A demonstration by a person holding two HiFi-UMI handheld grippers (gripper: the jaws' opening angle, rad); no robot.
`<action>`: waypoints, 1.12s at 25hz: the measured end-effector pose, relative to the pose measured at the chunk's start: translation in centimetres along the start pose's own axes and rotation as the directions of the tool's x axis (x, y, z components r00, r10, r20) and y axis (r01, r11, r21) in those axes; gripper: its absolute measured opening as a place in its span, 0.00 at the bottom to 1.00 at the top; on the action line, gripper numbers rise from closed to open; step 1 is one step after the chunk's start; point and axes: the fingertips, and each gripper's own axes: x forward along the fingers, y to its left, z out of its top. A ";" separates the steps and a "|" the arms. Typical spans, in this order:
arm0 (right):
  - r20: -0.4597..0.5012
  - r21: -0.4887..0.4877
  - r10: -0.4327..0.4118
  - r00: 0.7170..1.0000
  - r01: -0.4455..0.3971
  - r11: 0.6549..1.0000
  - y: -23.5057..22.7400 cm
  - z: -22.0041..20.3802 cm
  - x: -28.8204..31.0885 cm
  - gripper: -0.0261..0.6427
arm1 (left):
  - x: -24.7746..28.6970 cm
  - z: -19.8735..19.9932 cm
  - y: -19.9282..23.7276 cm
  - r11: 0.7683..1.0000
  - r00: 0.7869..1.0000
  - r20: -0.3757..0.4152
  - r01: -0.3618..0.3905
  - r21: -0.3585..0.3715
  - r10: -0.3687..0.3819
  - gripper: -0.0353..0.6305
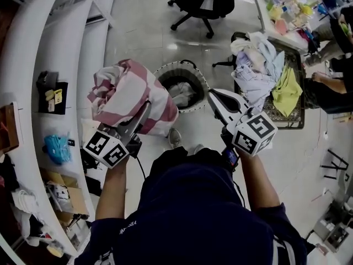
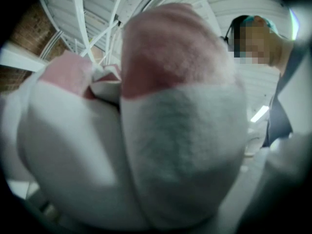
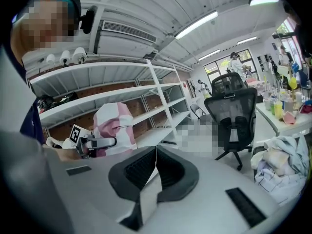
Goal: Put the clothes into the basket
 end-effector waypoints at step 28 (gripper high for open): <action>-0.152 0.156 0.131 0.980 -0.107 0.982 -15.5 -8.8 4.8 0.05 | 13.2 -12.5 3.4 0.972 0.955 -0.250 -0.197 -0.124 0.161 0.29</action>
